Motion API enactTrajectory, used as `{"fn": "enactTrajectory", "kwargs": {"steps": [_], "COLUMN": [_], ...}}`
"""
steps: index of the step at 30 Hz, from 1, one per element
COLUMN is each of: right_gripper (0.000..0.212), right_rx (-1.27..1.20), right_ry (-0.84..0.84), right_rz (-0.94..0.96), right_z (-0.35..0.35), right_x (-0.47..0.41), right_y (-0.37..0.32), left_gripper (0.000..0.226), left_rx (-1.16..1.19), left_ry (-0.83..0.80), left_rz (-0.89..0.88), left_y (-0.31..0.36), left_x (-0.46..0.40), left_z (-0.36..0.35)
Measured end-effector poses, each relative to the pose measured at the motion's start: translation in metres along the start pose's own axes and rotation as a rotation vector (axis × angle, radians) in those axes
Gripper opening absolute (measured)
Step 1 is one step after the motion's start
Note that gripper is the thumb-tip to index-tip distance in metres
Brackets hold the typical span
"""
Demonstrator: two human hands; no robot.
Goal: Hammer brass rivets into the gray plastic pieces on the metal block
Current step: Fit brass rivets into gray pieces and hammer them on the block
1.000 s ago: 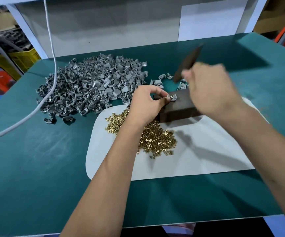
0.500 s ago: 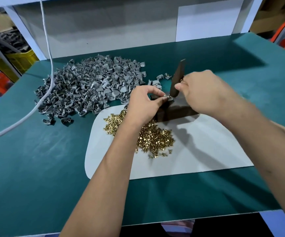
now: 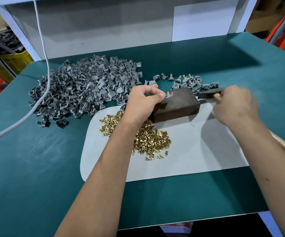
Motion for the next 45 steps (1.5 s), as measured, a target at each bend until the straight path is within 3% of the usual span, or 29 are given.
{"fn": "enactTrajectory", "kwargs": {"steps": [5,7,10,12,18,23,27,31,36,40,43,45], "right_gripper": [0.019,0.024,0.022,0.019,0.015,0.017,0.036,0.022,0.022,0.026,0.013,0.023], "right_rx": [0.029,-0.097,-0.217,-0.225,-0.297,-0.17,-0.184,-0.192,0.06,0.214,0.326,0.363], "right_ry": [0.121,0.16,0.076,0.017,0.0,0.049,0.07,-0.004,-0.169,-0.244,-0.275,-0.266], "right_rz": [0.075,0.328,0.753,0.88,0.821,0.53,0.385,0.581,0.857,0.88,0.894,0.899], "right_z": [0.001,0.007,0.009,0.008,0.006,0.004,0.012,0.01,-0.011,-0.027,-0.036,-0.044], "right_x": [0.002,0.006,0.021,0.026,0.006,-0.031,-0.044,-0.02,0.009,0.01,0.012,0.011], "right_y": [-0.013,-0.03,-0.06,-0.073,-0.083,-0.074,-0.075,-0.109,-0.162,-0.188,-0.202,-0.207], "left_gripper": [0.019,0.019,0.019,0.017,0.018,0.025,0.02,0.01,0.015,0.014,0.013,0.019], "left_rx": [-0.025,-0.021,-0.023,-0.009,0.003,-0.17,-0.368,-0.492,-0.613,-0.709,-0.686,-0.678], "left_ry": [0.001,0.0,0.007,0.018,0.138,0.54,0.751,0.688,0.463,0.296,0.244,0.224], "left_rz": [-0.001,-0.004,-0.024,-0.053,-0.095,-0.074,0.11,0.186,0.055,0.028,-0.015,-0.01], "left_y": [0.003,0.004,0.005,0.005,0.006,-0.003,-0.015,-0.021,-0.021,-0.022,-0.02,-0.02], "left_x": [0.002,0.003,0.002,0.001,-0.004,-0.002,0.001,0.001,-0.003,-0.005,-0.004,-0.004], "left_z": [0.0,-0.001,0.0,0.001,0.016,0.067,0.101,0.113,0.103,0.097,0.097,0.097]}}
Point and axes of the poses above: each hand's wrist, its own x-axis away from the middle knuckle, its own z-axis out of the back of the hand, y = z × x, the point moved 3 cm from there along -x, towards the middle knuckle, and after that the axes turned 6 degrees about -y, right-handed, at the moved point
